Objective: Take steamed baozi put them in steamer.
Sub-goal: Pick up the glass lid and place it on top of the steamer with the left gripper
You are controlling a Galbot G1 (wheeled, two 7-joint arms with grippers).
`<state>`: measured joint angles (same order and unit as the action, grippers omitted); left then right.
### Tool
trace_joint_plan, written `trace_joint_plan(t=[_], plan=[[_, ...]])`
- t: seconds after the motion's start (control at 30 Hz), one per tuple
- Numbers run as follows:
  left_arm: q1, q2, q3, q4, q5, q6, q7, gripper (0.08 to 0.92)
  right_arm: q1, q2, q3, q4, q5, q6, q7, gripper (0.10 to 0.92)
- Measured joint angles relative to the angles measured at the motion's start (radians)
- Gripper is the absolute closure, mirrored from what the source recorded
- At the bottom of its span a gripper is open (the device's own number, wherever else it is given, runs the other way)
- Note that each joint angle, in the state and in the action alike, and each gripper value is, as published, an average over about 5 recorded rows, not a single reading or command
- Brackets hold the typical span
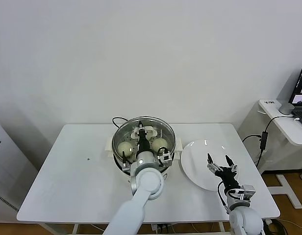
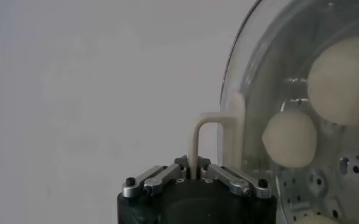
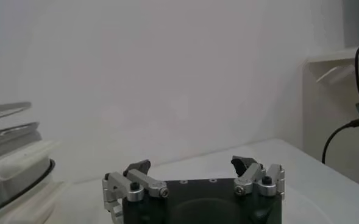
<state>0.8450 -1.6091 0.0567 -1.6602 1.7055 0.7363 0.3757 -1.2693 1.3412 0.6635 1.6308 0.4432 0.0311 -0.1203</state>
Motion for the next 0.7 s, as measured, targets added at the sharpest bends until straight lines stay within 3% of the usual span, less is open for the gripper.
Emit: trace_joint_plan(t=[0.7], plan=[[0.01,0.0,0.004,0.019,0.008,0.0,-0.01,0.867,0.0,0.002,0.002,-0.007,0.0,0.005,0.0,0.203]])
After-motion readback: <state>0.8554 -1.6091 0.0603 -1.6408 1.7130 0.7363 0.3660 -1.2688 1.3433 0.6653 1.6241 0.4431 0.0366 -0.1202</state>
